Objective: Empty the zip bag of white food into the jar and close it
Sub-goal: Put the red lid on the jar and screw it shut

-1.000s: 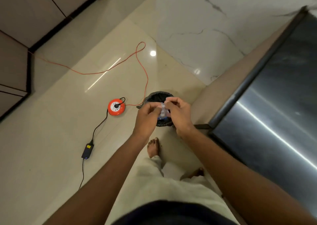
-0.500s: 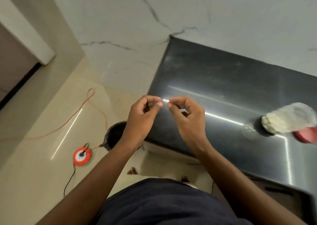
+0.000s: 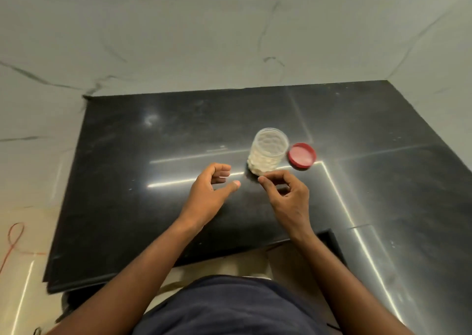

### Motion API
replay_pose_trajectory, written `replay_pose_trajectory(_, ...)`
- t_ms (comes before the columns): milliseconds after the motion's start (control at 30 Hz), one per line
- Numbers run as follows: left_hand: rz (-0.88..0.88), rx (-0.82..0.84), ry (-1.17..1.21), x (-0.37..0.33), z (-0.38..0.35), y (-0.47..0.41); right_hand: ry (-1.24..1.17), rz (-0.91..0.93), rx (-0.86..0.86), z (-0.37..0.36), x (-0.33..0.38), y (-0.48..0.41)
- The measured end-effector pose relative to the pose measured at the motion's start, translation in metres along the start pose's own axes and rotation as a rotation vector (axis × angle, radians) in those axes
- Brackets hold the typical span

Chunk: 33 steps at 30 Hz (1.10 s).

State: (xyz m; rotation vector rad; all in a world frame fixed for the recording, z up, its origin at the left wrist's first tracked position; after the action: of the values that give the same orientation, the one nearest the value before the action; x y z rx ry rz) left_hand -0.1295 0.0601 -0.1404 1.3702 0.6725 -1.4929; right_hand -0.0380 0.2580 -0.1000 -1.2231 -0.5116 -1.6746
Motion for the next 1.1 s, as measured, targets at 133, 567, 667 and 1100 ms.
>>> replay_pose_trajectory(133, 0.012, -0.002, -0.027, -0.001, -0.045, -0.029, 0.187, -0.018, -0.045, 0.051, -0.041, -0.03)
replay_pose_trajectory(567, -0.117, -0.071, 0.001, -0.018, -0.093, -0.085, 1.002, -0.091, 0.805, 0.017, -0.124, -0.143)
replay_pose_trajectory(667, -0.106, -0.096, -0.021, -0.016, -0.092, -0.089, 0.953, -0.032, 0.786, 0.018, -0.115, -0.148)
replay_pose_trajectory(1100, -0.059, -0.1, -0.083, -0.015, -0.091, -0.09, -0.121, 0.074, 0.282, 0.061, 0.013, -0.155)
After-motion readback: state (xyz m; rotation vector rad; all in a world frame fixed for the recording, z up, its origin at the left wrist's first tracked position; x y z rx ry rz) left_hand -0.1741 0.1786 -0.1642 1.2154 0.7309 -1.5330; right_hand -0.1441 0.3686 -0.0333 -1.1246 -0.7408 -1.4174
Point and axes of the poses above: each hand's wrist, its own y-axis away from the middle knuckle, its own z-axis out of the back of the hand, x = y × z, the point moved 9 cm from there along -y, towards the middle knuckle, and after that the axes turned 3 degrees about x, right-handed, at the moved point
